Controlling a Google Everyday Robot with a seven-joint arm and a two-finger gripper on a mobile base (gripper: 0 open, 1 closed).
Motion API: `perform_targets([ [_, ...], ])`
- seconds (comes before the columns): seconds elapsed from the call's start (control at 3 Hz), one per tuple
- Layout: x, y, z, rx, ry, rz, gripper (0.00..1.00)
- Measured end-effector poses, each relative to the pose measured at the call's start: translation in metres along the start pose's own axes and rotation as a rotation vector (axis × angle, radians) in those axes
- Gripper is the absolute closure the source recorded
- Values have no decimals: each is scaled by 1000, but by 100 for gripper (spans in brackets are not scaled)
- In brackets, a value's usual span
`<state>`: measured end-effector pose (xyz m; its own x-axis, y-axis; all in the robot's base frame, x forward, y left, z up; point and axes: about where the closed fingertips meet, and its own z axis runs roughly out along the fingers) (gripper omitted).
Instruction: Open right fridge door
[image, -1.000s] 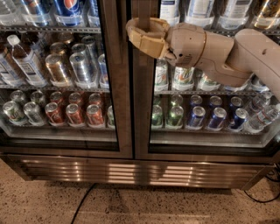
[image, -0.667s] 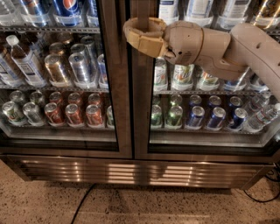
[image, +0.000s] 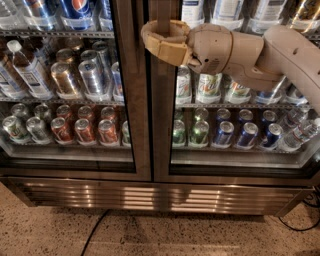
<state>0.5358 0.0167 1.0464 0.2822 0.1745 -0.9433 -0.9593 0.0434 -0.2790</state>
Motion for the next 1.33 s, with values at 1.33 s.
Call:
perform_targets([
  [1.33, 13, -18, 2, -18, 6, 4, 100],
])
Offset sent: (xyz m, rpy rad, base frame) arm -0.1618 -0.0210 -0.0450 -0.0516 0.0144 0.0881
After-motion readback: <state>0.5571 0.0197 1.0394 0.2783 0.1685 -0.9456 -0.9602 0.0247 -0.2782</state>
